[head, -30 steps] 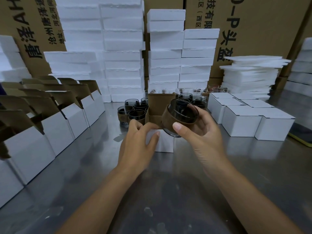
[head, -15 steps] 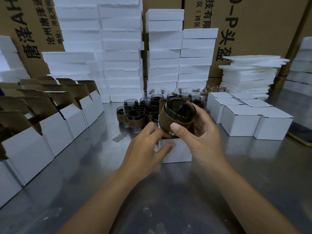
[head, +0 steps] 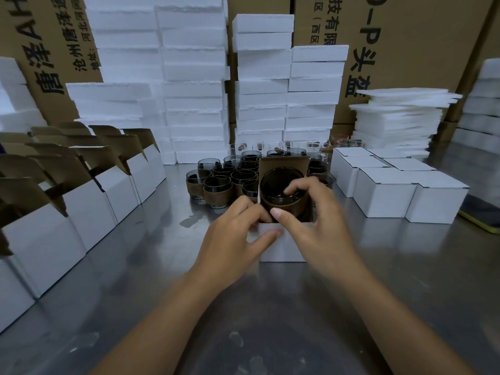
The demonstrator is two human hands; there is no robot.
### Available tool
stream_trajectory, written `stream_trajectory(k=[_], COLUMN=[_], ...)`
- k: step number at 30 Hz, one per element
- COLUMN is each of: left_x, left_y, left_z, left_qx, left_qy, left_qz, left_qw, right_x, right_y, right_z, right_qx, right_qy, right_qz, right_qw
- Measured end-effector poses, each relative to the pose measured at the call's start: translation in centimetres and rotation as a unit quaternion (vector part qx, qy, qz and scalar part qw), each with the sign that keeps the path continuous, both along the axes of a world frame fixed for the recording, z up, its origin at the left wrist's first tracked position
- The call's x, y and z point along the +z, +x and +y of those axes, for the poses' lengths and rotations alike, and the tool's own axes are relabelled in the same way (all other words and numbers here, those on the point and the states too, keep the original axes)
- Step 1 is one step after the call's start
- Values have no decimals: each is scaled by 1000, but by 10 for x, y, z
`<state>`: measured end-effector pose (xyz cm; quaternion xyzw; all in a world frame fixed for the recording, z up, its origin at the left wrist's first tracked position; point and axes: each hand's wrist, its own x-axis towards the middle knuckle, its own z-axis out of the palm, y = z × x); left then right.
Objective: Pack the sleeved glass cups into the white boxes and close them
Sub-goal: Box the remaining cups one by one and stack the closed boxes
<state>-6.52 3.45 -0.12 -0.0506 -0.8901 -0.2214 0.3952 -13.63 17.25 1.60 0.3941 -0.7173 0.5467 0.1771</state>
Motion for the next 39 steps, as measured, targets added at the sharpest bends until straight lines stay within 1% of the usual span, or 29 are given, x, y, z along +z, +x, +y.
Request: stream_trajectory(k=[2,13,20,22,23,24,26,27,28,30,32,34,36,39], left_x=[0,-1,-3,-3,-3,-1,2,3,5,7,7,6,4,4], left_y=[0,-2,-3,-3,-3,-3,-1,0,0,-2,-4,-5,-6,-5], left_z=[-1,-3,-4,-5,-5,-5,-4,-3,-3,-2,-3,-5,-6,-4], left_qx=[2,7,18,17,13,4,-17,-24,-30,-40,-44,-37,-35,-45], left_qy=[3,2,3,5,8,16,59,94,136,229,298,313,312,294], left_qz=[4,7,5,0,-4,-5,12,24,30,24,-1,-34,-50,-75], left_qw=[1000,1000,1000,1000,1000,1000,998,995,990,972,953,948,948,952], right_x=[-1,0,-6,-6,-6,-5,-3,-1,0,1,-1,-3,-3,-5], right_y=[-1,-2,-9,-9,-8,-7,-7,-7,-9,-12,-19,-23,-24,-23], right_z=[0,5,4,4,3,2,0,-1,-2,-4,-5,-5,-5,-6], right_qx=[2,5,-45,-52,-52,-46,-43,-50,-55,-57,-52,-38,-18,5], right_qy=[15,113,204,207,192,155,36,-22,-71,-139,-156,-144,-138,-120], right_qz=[12,17,67,77,76,69,40,18,-19,-129,-236,-309,-355,-379], right_qw=[1000,993,976,974,977,984,998,998,996,980,958,939,925,918])
